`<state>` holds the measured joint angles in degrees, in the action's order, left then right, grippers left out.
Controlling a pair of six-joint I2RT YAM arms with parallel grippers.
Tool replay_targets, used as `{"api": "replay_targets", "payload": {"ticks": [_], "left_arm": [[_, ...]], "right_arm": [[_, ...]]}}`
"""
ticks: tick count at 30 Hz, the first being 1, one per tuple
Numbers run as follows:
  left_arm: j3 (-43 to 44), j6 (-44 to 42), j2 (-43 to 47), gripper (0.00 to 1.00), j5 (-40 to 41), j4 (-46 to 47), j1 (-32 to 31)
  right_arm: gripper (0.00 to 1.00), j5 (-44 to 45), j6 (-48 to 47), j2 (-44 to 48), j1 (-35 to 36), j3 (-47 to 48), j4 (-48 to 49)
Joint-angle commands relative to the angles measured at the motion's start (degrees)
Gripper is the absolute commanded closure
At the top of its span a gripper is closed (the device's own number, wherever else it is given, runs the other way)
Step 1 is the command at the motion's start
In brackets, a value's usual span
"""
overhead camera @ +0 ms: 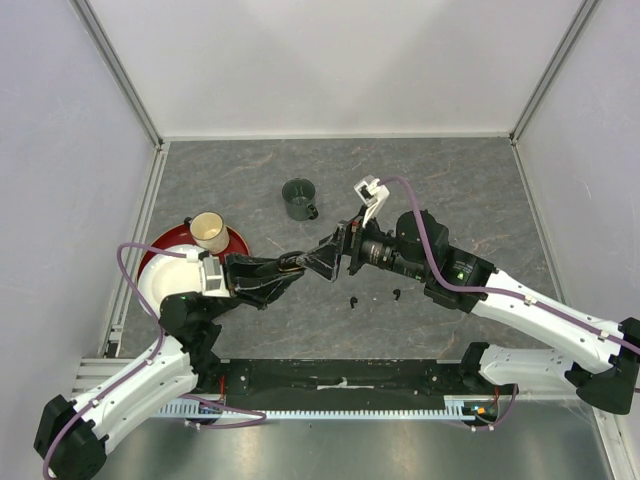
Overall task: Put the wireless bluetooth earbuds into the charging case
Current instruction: Open the charging case.
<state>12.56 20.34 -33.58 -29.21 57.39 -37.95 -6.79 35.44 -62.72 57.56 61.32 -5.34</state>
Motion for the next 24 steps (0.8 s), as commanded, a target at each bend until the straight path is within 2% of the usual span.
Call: {"api": "replay_targets", "payload": {"ticks": [1,16,20,24], "left_arm": [[0.71,-0.91,0.98,0.98,-3.13,3.08,-0.19],[0.63,-0.83,1.41,0.98,-2.08,1.15,-0.19],[0.36,-1.18,1.68,0.98,-1.73,-0.34,-0.10],[0.01,-1.27,2.12,0.98,-1.55,-1.04,-0.19]], "right_arm": [[0.07,3.10,0.77,-0.12,-0.08,-0.50,2.44],[0.06,6.44,1.91,0.49,0.01,-0.85,2.53],[0.06,9.94,2.79,1.46,-0.08,-1.20,2.71],[0.04,17.31,3.85,5.22,-0.08,-2.87,3.23]]}}
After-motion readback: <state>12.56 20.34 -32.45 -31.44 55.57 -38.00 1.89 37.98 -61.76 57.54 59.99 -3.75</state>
